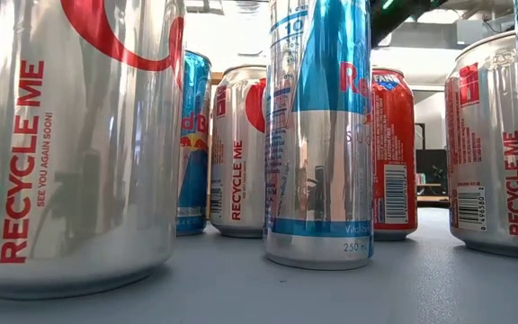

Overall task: Place canned beverage on shelf
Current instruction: Put the top blue soda can on the shelf

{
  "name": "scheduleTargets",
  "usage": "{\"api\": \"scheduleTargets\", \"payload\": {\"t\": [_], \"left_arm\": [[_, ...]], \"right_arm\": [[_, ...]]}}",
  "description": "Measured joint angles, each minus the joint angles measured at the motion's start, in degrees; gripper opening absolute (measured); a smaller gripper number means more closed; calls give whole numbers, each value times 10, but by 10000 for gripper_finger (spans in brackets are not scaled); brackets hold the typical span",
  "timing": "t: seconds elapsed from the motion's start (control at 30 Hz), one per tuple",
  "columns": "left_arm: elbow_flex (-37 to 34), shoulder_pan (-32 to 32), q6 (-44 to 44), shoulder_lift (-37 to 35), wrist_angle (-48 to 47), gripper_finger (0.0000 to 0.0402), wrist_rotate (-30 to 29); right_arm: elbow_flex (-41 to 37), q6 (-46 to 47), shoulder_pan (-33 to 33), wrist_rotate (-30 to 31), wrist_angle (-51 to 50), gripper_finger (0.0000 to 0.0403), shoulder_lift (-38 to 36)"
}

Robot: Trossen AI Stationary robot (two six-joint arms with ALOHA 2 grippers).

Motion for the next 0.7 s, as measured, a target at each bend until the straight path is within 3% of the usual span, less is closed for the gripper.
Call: {"api": "scheduleTargets", "payload": {"t": [0.2,0.33,0.5,0.7], "left_arm": [[-145,-64,-13,-26,30,306,1],[-249,-124,-40,-53,111,306,1],[-332,-198,-94,-87,192,306,-39],[-344,-273,-140,-92,207,306,-152]], "right_arm": [[0,-1,85,-75,-116,8,-128],[0,29,170,-87,-182,49,-174],[0,93,275,-84,-204,121,-178],[0,134,380,-84,-135,207,-124]]}}
